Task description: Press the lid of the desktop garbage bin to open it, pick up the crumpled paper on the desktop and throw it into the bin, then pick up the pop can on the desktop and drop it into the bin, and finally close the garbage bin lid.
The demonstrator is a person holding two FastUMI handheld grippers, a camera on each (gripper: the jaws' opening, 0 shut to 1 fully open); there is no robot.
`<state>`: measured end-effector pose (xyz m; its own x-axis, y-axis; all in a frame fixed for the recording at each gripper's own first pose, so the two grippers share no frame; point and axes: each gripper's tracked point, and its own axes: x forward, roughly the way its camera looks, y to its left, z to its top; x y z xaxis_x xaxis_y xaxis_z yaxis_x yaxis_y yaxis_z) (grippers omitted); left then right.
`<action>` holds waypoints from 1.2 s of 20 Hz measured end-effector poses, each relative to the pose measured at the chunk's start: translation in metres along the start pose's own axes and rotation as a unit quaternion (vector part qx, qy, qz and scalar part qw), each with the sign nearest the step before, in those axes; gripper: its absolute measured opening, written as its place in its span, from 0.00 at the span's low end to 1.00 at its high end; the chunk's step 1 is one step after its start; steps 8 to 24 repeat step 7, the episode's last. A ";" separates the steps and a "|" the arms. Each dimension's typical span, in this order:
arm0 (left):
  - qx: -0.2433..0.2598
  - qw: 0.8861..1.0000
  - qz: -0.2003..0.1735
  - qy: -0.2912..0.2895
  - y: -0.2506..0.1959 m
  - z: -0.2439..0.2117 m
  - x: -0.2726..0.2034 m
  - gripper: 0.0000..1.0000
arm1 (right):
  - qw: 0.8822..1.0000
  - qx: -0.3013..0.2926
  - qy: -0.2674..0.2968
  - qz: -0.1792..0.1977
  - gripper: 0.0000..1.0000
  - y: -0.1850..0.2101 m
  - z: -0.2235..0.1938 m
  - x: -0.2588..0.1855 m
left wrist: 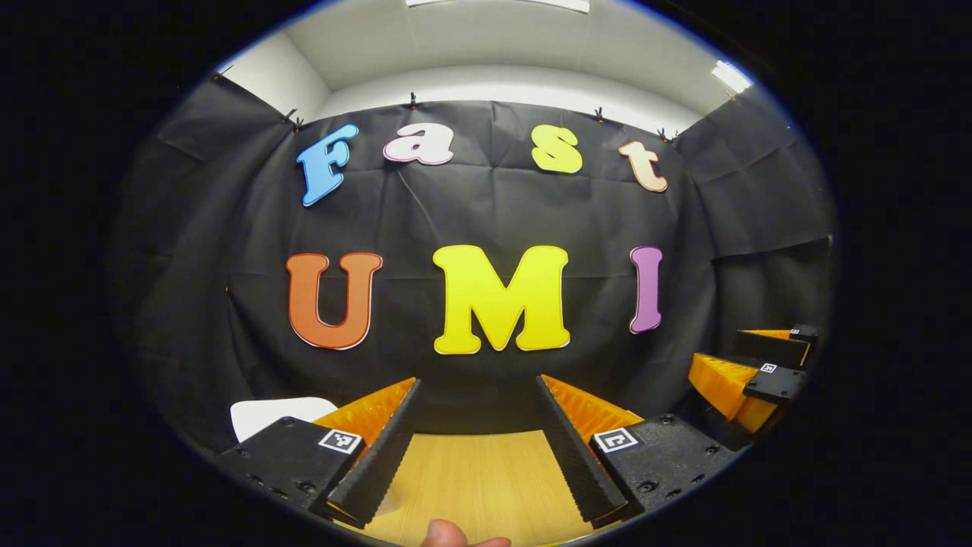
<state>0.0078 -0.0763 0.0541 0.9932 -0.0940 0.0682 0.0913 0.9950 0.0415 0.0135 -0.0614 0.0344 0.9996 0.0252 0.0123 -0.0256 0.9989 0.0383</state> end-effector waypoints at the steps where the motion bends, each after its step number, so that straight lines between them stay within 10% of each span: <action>1: 0.002 1.000 0.002 0.002 0.000 -0.002 0.001 0.95 | 1.000 0.000 0.001 -0.001 0.96 0.000 -0.002 0.001; 24: -0.016 1.000 -0.002 0.016 -0.010 -0.016 0.002 0.95 | 1.000 0.008 0.005 -0.005 0.96 -0.003 -0.009 0.004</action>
